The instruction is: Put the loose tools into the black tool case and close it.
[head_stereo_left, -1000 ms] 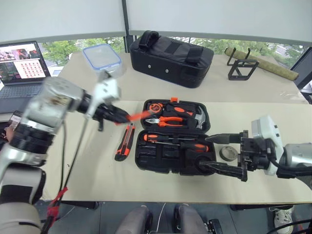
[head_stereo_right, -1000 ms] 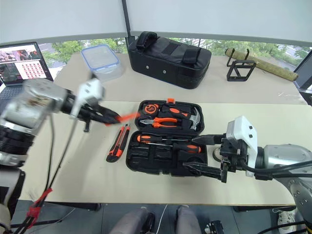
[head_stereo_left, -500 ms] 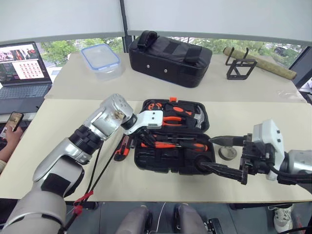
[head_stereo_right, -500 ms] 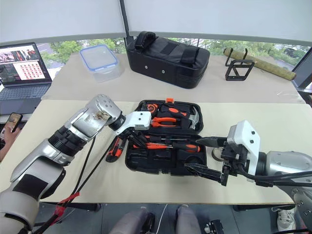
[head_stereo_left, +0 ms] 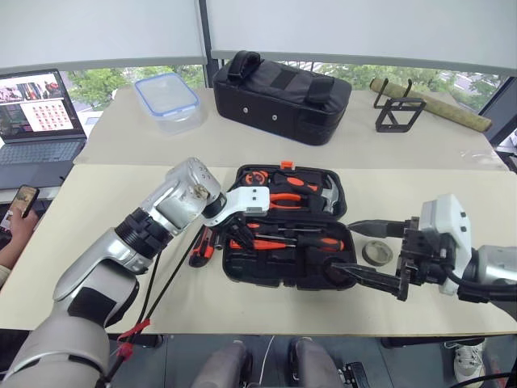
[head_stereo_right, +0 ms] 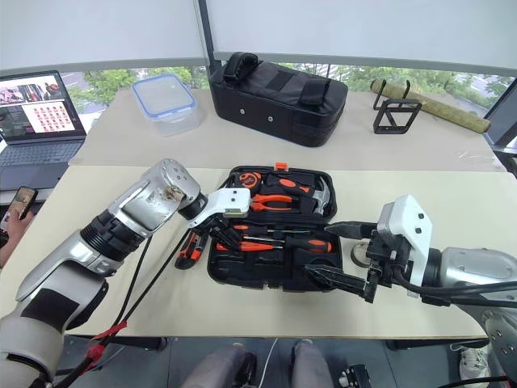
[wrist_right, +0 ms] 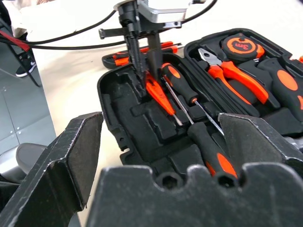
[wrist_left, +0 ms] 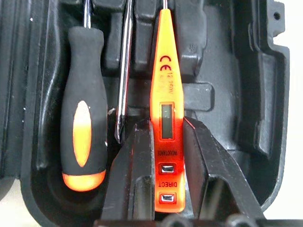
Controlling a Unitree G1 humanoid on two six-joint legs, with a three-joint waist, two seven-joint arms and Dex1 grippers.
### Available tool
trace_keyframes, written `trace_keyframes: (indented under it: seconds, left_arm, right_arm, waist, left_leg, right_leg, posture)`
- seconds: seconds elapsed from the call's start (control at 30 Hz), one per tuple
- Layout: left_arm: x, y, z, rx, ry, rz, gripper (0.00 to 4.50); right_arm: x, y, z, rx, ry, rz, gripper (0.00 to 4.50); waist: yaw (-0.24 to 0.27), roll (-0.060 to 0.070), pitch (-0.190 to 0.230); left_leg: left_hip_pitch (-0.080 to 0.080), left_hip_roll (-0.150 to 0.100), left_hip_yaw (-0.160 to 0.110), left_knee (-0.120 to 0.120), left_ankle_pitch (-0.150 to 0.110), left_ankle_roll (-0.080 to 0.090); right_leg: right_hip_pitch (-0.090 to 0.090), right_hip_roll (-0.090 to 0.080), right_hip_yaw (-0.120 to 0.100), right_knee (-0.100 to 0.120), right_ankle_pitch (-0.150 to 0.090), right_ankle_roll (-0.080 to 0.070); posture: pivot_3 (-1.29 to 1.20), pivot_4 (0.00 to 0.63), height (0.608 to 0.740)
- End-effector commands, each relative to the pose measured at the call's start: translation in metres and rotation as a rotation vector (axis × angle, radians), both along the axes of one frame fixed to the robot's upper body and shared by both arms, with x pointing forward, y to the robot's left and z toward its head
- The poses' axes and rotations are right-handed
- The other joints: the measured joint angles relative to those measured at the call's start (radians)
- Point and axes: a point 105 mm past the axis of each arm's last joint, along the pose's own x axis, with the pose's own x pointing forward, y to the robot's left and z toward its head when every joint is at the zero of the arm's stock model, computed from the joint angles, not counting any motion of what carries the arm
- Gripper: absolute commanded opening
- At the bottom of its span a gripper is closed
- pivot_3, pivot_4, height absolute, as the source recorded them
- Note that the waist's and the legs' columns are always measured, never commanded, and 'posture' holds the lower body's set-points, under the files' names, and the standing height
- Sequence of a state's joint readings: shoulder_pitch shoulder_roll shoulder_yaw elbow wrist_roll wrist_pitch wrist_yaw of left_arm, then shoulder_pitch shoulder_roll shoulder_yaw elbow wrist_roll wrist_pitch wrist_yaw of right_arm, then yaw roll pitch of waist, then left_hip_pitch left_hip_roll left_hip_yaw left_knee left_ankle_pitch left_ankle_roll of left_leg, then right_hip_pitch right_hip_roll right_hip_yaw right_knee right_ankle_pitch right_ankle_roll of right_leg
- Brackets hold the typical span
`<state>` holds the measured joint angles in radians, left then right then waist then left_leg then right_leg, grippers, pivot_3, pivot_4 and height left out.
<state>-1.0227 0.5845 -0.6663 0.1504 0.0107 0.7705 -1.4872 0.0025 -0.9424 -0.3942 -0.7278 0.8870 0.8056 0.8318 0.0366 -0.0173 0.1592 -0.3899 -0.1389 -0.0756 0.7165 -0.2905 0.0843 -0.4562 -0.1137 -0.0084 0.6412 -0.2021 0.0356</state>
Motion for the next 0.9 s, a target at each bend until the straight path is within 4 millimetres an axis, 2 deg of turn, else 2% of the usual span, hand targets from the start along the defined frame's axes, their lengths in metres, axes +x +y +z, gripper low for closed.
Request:
trace_keyframes:
  seconds: [0.03,0.17,0.23,0.27,0.33,0.37,0.43,0.53,0.63,0.87,0.9]
  left_arm:
    - [0.001,0.000,-0.007,0.030,-0.009,-0.008,0.40]
    - [0.000,0.000,-0.006,0.021,-0.013,-0.028,0.40]
    - [0.002,0.001,0.001,0.009,-0.035,-0.037,1.42]
    - [0.001,0.002,0.008,-0.015,-0.035,-0.042,1.63]
    - [-0.002,0.002,0.021,-0.060,-0.022,-0.050,2.47]
    - [-0.008,0.003,0.032,-0.109,0.019,-0.056,2.70]
    - [-0.014,0.008,0.048,-0.175,0.066,-0.060,3.47]
    - [-0.009,0.016,0.054,-0.222,0.046,-0.029,3.47]
    - [0.004,0.015,0.050,-0.300,0.001,0.035,2.64]
    - [0.007,0.000,0.032,-0.476,0.017,0.088,0.06]
    - [0.006,-0.001,0.028,-0.498,0.024,0.101,0.06]
  right_arm:
    - [0.001,0.004,0.008,0.010,-0.051,0.017,4.50]
    - [0.001,0.005,0.007,0.011,-0.051,0.018,4.50]
    - [0.002,0.004,0.007,0.014,-0.050,0.016,4.50]
    - [0.001,0.004,0.007,0.016,-0.050,0.016,4.50]
    - [0.001,0.004,0.007,0.020,-0.048,0.016,4.50]
    - [0.000,0.004,0.007,0.021,-0.045,0.015,4.50]
    - [0.000,0.004,0.006,0.024,-0.040,0.013,4.50]
    - [0.000,0.002,0.005,0.023,-0.037,0.010,4.50]
    - [0.001,0.001,0.004,0.022,-0.034,0.004,4.50]
    - [0.003,-0.002,0.005,0.016,-0.032,-0.006,4.50]
    - [0.003,-0.002,0.005,0.014,-0.029,-0.007,4.50]
  waist:
    - [0.000,0.000,0.000]
    - [0.000,0.000,0.000]
    - [0.000,0.000,0.000]
    - [0.000,0.000,0.000]
    - [0.000,0.000,0.000]
    - [0.000,0.000,0.000]
    - [-0.001,0.000,0.000]
    - [-0.003,0.000,0.000]
    - [0.002,0.000,0.000]
    - [0.001,0.000,0.000]
    - [0.001,0.000,0.000]
  left_leg:
    - [0.000,0.000,0.000,0.000,0.000,0.000]
    - [0.000,0.000,0.000,0.000,0.000,0.000]
    - [0.000,0.000,0.000,0.000,0.000,0.000]
    - [0.000,0.000,0.000,0.000,0.000,0.000]
    - [0.000,0.000,0.000,0.000,0.000,0.000]
    - [0.000,0.000,0.000,0.000,0.000,0.000]
    - [0.000,0.000,0.000,0.000,0.000,0.000]
    - [0.000,0.000,0.000,0.000,0.000,0.000]
    - [0.000,0.000,0.000,0.001,0.000,0.000]
    - [0.000,0.000,0.000,0.002,0.000,0.000]
    - [-0.001,0.000,0.000,0.002,0.000,0.000]
  right_leg:
    - [0.000,0.000,0.000,0.000,0.000,0.000]
    - [0.000,0.000,0.000,0.000,0.000,0.000]
    - [0.000,0.000,0.000,0.000,0.000,0.000]
    - [0.000,0.000,0.000,0.000,0.000,0.000]
    - [0.000,0.000,0.000,0.000,0.000,0.000]
    - [0.000,0.000,0.000,0.000,0.000,0.000]
    - [-0.001,0.000,0.000,0.000,0.000,0.000]
    - [-0.001,0.000,-0.001,0.000,0.000,0.000]
    - [0.000,0.000,-0.002,0.000,0.000,0.000]
    - [0.000,0.000,-0.001,0.001,0.000,0.000]
    - [0.000,0.000,-0.001,0.001,0.000,0.000]
  posture:
    - [0.00,0.150,0.722]
    - [0.00,0.150,0.722]
    - [0.00,0.150,0.722]
    - [0.00,0.150,0.722]
    - [0.00,0.150,0.722]
    - [0.00,0.150,0.722]
    - [0.00,0.150,0.722]
    - [0.00,0.150,0.722]
    - [0.00,0.150,0.722]
    - [0.00,0.150,0.722]
    - [0.00,0.150,0.722]
